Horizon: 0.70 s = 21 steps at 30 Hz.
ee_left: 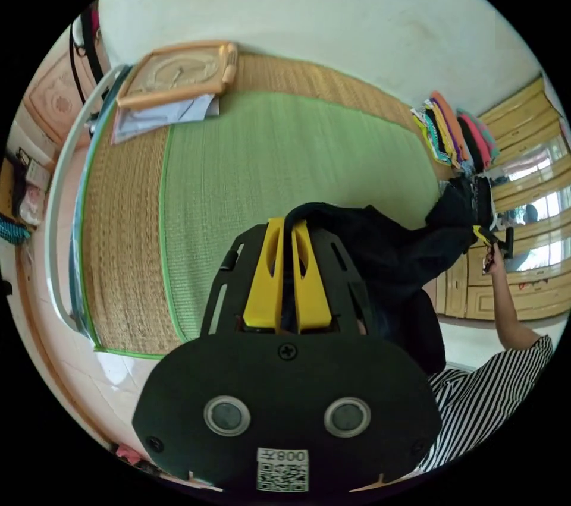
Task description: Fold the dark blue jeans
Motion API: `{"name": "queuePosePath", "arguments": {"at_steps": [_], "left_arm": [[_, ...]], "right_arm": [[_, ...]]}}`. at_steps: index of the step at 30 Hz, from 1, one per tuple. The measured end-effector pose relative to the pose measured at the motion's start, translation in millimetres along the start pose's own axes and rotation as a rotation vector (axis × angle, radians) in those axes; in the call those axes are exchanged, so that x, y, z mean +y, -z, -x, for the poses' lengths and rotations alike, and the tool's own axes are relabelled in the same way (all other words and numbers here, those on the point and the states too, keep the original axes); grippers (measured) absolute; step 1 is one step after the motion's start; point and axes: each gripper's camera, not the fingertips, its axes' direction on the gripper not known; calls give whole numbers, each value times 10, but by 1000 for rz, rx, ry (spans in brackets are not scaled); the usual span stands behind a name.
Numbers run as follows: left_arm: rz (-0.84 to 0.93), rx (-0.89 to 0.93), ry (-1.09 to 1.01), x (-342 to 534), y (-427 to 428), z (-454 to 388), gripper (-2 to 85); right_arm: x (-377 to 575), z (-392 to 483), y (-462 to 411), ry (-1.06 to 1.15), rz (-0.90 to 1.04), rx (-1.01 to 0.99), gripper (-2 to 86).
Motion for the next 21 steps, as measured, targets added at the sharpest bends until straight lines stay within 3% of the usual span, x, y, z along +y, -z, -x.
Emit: {"name": "queuePosePath", "arguments": {"at_steps": [3,9,15,21], "left_arm": [[-14,23,25,-84,-50,43,15],[-10,36,5,-203,36,38,17],[-26,81,22,-257,177,74,17],[-7,60,3,-366,296,22,17]], "right_arm": [[69,50,-122,-21,14,103,48],[75,304,-172,-10,-49,15,73],[-227,689,-559,138,69,282,92],[-355,1389,-976,514,166,544,96]]}}
